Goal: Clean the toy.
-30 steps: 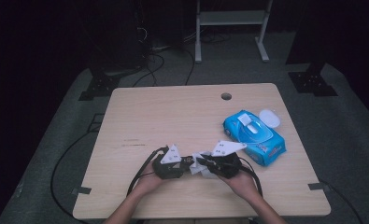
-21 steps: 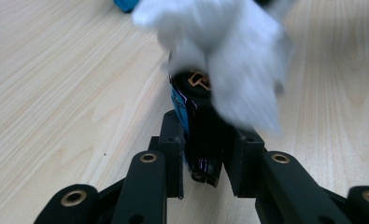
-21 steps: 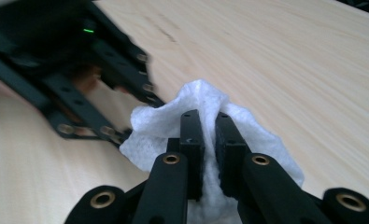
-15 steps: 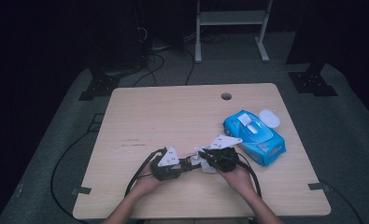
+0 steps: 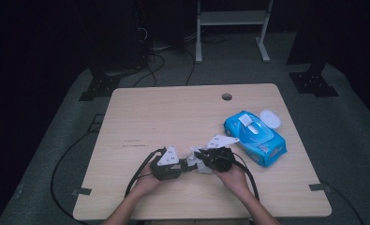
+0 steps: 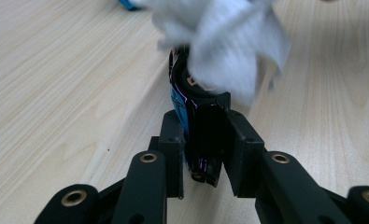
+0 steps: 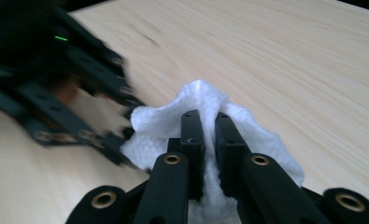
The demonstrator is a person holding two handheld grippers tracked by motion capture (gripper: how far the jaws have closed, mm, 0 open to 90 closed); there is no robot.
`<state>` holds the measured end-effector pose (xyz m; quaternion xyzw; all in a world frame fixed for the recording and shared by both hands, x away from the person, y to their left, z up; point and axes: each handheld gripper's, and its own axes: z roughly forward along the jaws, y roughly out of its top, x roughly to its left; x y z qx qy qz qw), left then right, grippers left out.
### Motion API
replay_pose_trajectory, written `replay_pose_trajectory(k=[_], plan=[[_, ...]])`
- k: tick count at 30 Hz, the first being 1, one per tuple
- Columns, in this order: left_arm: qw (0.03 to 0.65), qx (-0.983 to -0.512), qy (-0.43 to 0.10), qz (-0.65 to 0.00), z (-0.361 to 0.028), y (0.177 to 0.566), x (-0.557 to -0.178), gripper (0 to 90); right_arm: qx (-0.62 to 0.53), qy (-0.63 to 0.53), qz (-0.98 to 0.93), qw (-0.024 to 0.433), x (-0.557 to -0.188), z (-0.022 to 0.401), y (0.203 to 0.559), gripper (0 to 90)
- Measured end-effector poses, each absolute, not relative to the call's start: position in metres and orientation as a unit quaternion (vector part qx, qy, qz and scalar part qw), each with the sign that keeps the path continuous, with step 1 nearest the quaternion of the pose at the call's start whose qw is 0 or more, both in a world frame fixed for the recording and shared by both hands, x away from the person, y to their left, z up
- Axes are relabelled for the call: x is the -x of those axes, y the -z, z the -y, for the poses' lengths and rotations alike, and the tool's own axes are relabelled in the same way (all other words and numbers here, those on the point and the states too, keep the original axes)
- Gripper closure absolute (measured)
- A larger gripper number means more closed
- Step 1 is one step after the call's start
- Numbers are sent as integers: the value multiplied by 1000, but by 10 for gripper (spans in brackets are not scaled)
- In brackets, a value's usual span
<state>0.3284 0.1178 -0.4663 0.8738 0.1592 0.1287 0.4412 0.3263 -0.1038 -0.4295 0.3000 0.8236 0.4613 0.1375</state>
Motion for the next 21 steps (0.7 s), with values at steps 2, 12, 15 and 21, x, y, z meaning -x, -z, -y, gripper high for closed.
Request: replay_pose_trajectory(k=[2,12,15,21], plan=[[439,-875,-130,-158,-120,466,-329,710,-288,-455,-829,154,-323,97,428,835],[440,-872,-137,-166,-117,466,-329,710,-305,-480,-815,110,-328,100,429,834],[440,-871,-135,-169,-119,467,-328,710,-285,-472,-827,113,-325,88,430,833],[434,-875,-142,-160,-121,466,-328,710,-323,-449,-818,157,-334,117,428,834]])
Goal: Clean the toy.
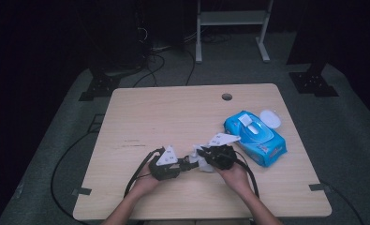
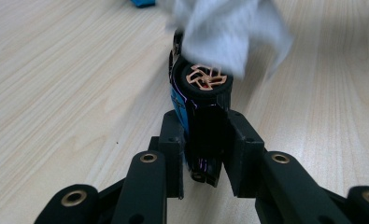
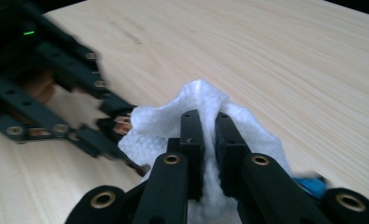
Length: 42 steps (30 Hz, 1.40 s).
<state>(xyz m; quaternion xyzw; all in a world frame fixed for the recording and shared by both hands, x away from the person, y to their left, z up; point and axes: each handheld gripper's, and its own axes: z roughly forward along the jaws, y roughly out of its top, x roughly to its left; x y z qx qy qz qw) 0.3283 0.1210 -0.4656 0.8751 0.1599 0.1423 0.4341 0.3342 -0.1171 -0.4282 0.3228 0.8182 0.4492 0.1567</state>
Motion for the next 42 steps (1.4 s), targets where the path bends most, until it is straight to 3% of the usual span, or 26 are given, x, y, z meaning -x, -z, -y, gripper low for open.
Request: replay_pose_trajectory(k=[4,7,10,14,17,22,28,35,42], plan=[[435,-874,-141,-161,-121,466,-328,710,-333,-453,-813,152,-334,120,429,834],[433,-876,-141,-157,-124,465,-329,710,-315,-472,-814,122,-329,107,433,833],[434,-875,-145,-156,-126,466,-327,710,-311,-464,-820,125,-331,108,431,833],[434,-876,-145,-155,-127,466,-328,710,-337,-443,-813,173,-336,129,428,833],[436,-874,-144,-158,-127,466,-328,709,-364,-451,-798,166,-339,141,429,832],[435,-875,-144,-160,-130,466,-329,709,-331,-458,-810,154,-331,125,429,826],[434,-875,-145,-161,-130,466,-328,709,-349,-441,-806,184,-338,141,429,831],[439,-872,-139,-165,-131,467,-329,709,-365,-468,-790,153,-341,148,428,830],[437,-873,-141,-162,-131,467,-328,709,-374,-448,-792,178,-346,154,431,830]])
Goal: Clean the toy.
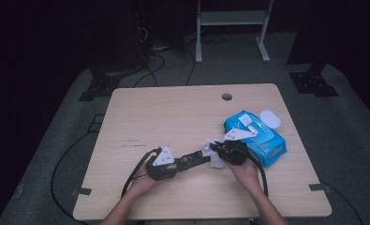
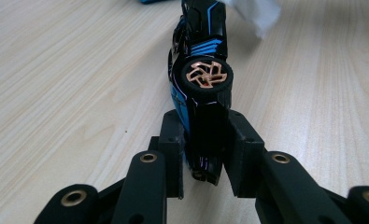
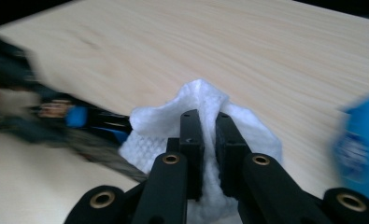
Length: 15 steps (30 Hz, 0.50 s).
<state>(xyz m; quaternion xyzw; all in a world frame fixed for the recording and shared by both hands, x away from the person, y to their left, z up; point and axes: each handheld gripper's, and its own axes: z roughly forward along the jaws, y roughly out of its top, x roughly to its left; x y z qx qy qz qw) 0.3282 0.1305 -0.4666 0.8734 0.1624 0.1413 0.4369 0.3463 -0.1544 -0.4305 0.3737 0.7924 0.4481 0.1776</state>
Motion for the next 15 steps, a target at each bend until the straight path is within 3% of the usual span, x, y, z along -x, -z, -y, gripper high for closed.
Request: replay_pose_trajectory(k=[4,10,15], plan=[[437,-874,-139,-162,-131,466,-329,709,-408,-445,-779,173,-350,172,430,830],[437,-874,-140,-161,-131,466,-329,709,-356,-469,-794,150,-344,154,426,823],[437,-874,-140,-161,-132,467,-329,709,-385,-442,-793,165,-351,164,434,826]])
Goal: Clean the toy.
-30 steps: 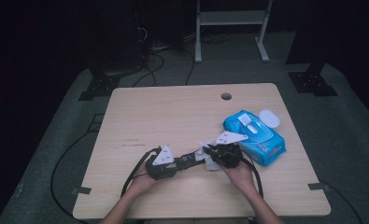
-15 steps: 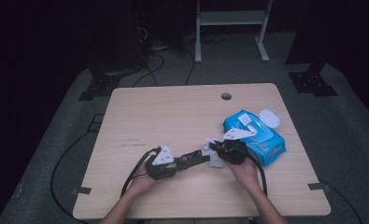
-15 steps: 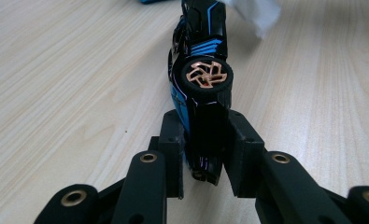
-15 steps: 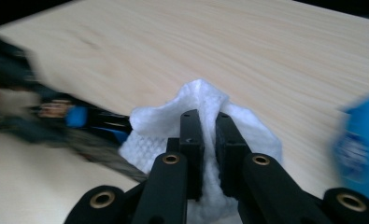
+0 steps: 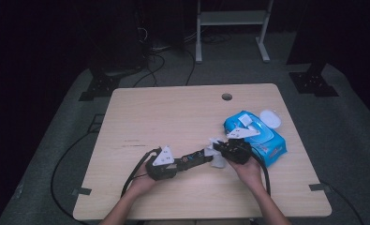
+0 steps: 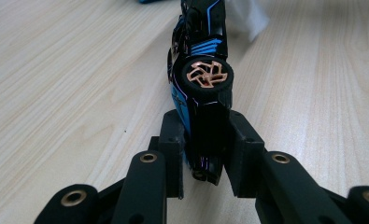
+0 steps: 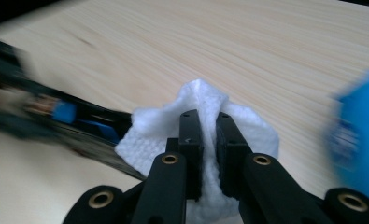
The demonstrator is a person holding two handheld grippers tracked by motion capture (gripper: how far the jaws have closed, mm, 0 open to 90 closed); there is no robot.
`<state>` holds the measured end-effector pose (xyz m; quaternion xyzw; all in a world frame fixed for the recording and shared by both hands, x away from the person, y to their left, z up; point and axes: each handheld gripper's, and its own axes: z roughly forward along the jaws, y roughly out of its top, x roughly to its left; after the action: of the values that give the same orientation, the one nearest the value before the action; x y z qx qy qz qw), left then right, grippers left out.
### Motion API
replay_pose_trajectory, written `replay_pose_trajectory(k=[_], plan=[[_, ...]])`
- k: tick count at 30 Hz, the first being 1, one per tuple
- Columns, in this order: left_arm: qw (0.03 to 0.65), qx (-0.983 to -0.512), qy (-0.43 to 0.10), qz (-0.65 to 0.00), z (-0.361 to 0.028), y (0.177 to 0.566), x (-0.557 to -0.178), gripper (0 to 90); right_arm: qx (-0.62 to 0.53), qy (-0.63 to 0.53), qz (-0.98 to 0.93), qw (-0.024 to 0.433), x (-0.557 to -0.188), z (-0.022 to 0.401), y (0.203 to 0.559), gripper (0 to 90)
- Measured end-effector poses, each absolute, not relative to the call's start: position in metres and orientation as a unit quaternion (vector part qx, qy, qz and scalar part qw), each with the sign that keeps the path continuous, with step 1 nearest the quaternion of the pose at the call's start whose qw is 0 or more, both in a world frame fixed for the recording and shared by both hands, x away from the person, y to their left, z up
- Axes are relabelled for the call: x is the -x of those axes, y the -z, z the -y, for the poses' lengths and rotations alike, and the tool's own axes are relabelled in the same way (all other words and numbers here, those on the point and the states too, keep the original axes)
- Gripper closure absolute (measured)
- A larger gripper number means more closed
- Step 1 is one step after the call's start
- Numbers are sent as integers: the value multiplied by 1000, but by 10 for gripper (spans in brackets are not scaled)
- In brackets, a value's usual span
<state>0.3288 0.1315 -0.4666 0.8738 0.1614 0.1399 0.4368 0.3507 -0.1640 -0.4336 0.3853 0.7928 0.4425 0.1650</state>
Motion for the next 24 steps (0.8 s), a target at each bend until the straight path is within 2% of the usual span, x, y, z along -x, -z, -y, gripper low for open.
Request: replay_pose_trajectory(k=[1,3,9,12,14,19,24], plan=[[438,-873,-139,-163,-132,467,-329,709,-393,-435,-792,169,-352,168,435,826],[438,-873,-138,-162,-132,467,-329,709,-399,-461,-779,148,-351,172,434,826],[440,-872,-137,-164,-132,467,-329,709,-352,-468,-797,151,-345,152,427,824],[439,-873,-139,-162,-131,467,-329,709,-371,-468,-789,144,-351,160,434,825],[440,-873,-137,-164,-131,467,-330,709,-385,-446,-792,162,-352,165,433,830],[442,-872,-136,-164,-131,468,-330,709,-351,-475,-794,147,-342,151,423,829],[441,-872,-138,-163,-131,468,-329,709,-334,-447,-814,165,-342,140,427,830]])
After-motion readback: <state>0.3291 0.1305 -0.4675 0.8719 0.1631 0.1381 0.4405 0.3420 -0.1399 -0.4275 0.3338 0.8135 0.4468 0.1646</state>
